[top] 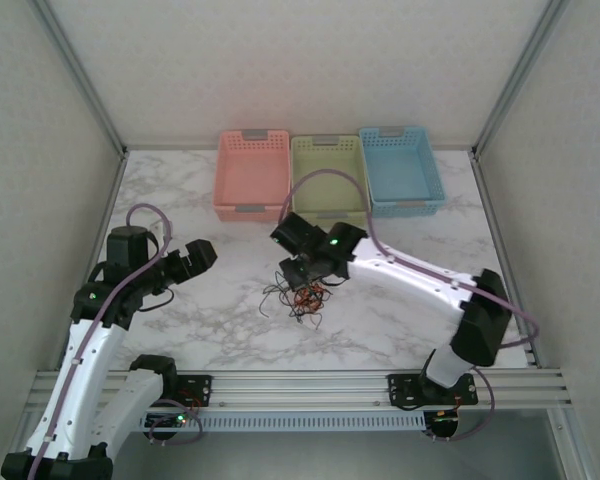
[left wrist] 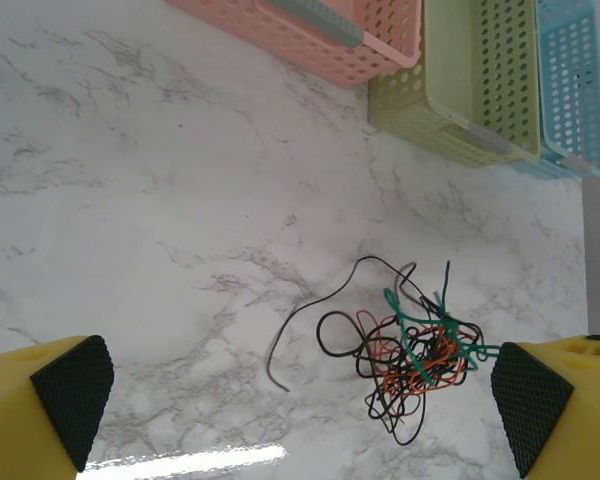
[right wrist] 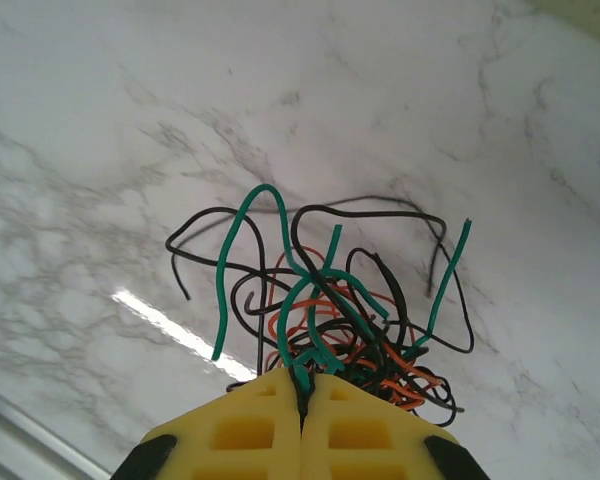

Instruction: Untangle the cables

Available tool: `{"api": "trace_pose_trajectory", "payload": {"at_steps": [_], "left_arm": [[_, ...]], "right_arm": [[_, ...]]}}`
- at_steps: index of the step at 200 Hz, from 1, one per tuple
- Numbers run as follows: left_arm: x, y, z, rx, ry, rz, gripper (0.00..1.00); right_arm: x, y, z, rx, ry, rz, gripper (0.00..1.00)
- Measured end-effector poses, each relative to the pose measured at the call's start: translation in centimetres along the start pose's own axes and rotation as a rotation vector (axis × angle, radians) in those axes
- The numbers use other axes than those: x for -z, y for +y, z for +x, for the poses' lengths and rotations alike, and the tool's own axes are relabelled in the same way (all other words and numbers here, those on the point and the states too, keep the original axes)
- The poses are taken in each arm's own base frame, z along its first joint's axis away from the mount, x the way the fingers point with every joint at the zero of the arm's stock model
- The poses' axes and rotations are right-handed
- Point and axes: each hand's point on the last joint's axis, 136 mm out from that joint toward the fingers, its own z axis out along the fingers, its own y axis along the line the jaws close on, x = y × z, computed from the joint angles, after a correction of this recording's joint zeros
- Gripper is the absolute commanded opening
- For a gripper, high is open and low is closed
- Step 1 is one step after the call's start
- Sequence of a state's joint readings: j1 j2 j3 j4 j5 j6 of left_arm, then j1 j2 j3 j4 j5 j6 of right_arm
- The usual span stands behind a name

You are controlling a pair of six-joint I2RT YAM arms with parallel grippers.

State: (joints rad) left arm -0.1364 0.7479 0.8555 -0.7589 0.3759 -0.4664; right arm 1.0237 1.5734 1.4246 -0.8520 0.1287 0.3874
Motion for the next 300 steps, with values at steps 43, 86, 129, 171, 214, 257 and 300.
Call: {"api": "trace_pose_trajectory", "payload": {"at_steps": [43, 86, 129, 171, 214, 257, 300], "left_arm": [[-0.3, -2.0, 1.0, -0.042, 0.038, 0.069, 0.97], [-2.0, -3.2, 3.7, -0.052, 0.111, 0.111, 0.96], [-5.2, -3.2, 7.6, -0.106, 0.219, 0.041, 0.93], [-8.7, -3.1, 11.1, -0.204, 0.296, -0.055, 0.86], [-12.6, -1.8, 15.1, -0.289, 0.396, -0.165, 0.76], [-14.6, -0.5, 17.4, -0.340, 0.447, -0.231, 0.66], [-15.3, 0.8, 17.7, -0.370, 0.450, -0.291, 0.58]], "right_arm": [[3.4, -2.4, -0.7, -0.095, -0.116, -0.099, 0.00], [0.7, -5.9, 1.7, -0.218, -0.071, -0.103, 0.00], [-1.1, -7.8, 3.0, -0.307, -0.043, -0.115, 0.00], [-1.5, -9.7, 3.7, -0.388, -0.051, -0.134, 0.00], [-1.5, -10.3, 4.6, -0.413, -0.053, -0.146, 0.00], [-1.3, -11.1, 4.6, -0.436, -0.066, -0.136, 0.00], [-1.6, -11.3, 5.2, -0.440, -0.057, -0.132, 0.00]]}}
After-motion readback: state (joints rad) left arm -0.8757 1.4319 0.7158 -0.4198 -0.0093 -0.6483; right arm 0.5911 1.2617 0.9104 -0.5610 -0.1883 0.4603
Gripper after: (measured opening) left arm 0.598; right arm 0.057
